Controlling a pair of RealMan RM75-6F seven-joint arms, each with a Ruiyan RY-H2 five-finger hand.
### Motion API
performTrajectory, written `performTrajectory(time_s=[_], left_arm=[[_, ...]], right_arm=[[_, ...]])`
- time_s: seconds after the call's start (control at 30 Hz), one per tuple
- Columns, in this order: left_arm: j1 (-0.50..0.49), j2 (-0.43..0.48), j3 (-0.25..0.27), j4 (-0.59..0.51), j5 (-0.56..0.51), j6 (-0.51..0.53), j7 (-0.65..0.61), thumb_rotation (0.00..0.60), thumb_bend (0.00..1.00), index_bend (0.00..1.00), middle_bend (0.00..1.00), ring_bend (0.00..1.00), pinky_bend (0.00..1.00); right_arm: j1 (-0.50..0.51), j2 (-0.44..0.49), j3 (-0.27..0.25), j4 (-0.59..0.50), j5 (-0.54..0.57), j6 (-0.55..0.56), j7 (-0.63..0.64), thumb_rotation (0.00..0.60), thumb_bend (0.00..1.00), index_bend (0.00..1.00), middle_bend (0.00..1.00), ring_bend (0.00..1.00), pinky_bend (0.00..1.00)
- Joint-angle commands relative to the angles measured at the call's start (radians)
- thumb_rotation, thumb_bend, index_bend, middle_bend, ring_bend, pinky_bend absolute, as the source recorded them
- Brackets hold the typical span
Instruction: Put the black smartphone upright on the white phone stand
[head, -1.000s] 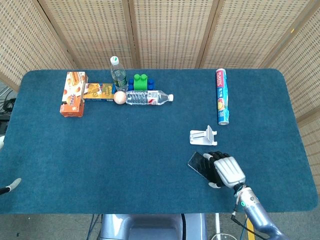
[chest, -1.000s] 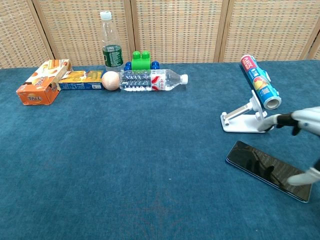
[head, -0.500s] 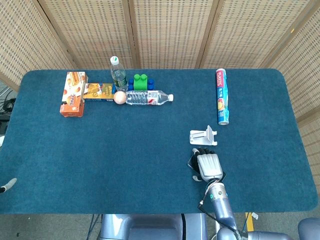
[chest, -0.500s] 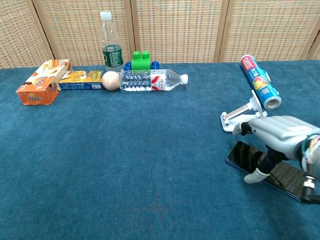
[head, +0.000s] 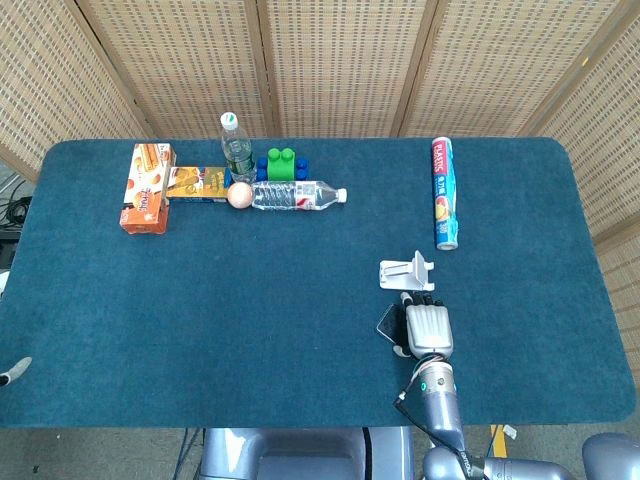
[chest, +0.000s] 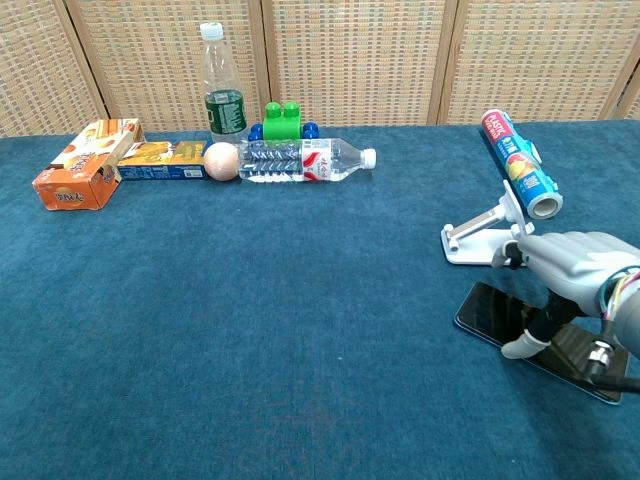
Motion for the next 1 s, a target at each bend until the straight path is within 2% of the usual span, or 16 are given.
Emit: performTrajectory(time_s=[0.03,0.43,0.63,0.73,0.87,1.0], left_arm=[[0.0,-0.001,0.001,-0.003,0.0,0.0,0.005,0.6,0.0,0.0,0.0,0.0,0.0],[-0.002,-0.004,0.001,-0.006,-0.001,-0.004,0.016,0.6,0.0,0.0,0.0,0.0,0.0],[-0.003,-0.003,0.002,-0.01,0.0,-0.006,0.019,0.6,0.0,0.0,0.0,0.0,0.0],[-0.003,-0.003,0.001,-0.009,-0.003,-0.007,0.018,0.6,0.0,0.0,0.0,0.0,0.0],[-0.003,-0.003,0.002,-0.009,0.0,-0.007,0.018,0.6,0.0,0.0,0.0,0.0,0.0],[-0.004,-0.003,0.002,-0.012,0.0,-0.008,0.022,0.6,0.0,0.0,0.0,0.0,0.0]], right_arm=[[-0.005,0.007,-0.003,-0.006,0.011,0.001,0.005,0.6,0.1,0.18,0.21,0.2,0.27],[-0.02,0.041,0.02,-0.059,0.1,-0.016,0.045,0.6,0.13,0.18,0.21,0.21,0.27],[-0.012,0.039,0.019,-0.042,0.129,-0.02,0.044,0.6,0.15,0.18,0.22,0.25,0.3],[-0.01,0.035,0.015,-0.025,0.131,-0.023,0.05,0.6,0.21,0.2,0.28,0.31,0.36],[-0.006,0.03,0.009,0.0,0.111,-0.033,0.072,0.6,0.39,0.31,0.4,0.44,0.46],[-0.003,0.034,-0.009,0.02,0.084,-0.057,0.095,0.6,0.51,0.39,0.48,0.52,0.47]])
